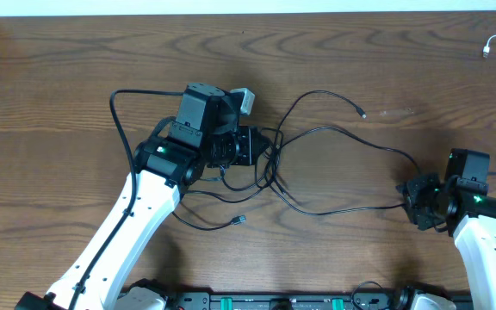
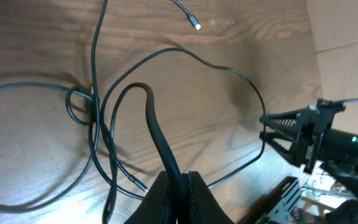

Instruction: Untangle cables

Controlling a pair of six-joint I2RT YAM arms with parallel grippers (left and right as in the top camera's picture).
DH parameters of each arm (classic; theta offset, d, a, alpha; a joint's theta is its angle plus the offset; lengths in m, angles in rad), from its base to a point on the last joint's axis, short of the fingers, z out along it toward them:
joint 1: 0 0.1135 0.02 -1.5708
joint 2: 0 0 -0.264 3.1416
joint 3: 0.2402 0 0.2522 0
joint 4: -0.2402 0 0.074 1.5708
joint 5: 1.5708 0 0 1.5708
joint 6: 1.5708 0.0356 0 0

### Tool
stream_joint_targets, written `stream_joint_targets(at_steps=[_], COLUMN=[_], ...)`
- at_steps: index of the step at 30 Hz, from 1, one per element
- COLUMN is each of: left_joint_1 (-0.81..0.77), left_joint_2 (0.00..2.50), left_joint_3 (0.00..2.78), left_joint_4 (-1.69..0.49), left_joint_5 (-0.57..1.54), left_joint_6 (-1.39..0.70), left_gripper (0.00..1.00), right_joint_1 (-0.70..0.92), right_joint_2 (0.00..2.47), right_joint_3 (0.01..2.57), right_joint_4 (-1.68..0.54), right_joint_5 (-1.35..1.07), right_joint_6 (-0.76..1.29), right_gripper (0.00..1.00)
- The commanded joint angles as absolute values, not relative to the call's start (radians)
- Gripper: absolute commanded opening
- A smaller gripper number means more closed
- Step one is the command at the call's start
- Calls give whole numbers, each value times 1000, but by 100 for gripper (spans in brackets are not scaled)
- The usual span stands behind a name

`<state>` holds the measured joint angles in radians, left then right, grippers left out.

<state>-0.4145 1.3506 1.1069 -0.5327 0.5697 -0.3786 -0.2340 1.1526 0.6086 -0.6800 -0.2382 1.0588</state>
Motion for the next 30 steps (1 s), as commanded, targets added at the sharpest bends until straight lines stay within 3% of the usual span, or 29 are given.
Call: stream_joint_targets(at_steps=[1, 5, 10, 13, 17, 23, 25, 26, 30], left_joint_1=[-416, -416, -416, -416, -416, -416, -416, -416, -416], left_joint_2=[1351, 1337, 1320, 1320, 1320, 1320, 1320, 1320, 1320], left_joint_3=[1118, 1118, 1118, 1118, 1118, 1118, 1118, 1118, 1118], left_joint_4=[-496, -422, -358, -364, -366, -333, -310, -299, -281], left_joint_5=[565, 564, 564, 521, 408, 271, 272, 271, 271], left_joint_6=[-281, -281, -281, -281, -345, -637, -703, -734, -801], left_gripper=[8, 8, 8, 8, 8, 8, 8, 8, 8], right_joint_1=[-226, -226, -226, -226, -214, -147, -93, -56, 94], right_joint_2=[1152, 1152, 1152, 1152, 1152, 1152, 1152, 1152, 1152], right_joint_3=[607, 607, 607, 607, 607, 607, 607, 607, 607], right_joint_4=[-629, -513, -369, -302, -293, -370, -379, -379, -378], right_joint_5=[-302, -503, -789, -935, -963, -998, -1019, -1021, -935], right_joint_6=[863, 654, 464, 408, 468, 753, 797, 833, 937], right_gripper=[44, 51, 89, 99, 99, 99, 79, 75, 80])
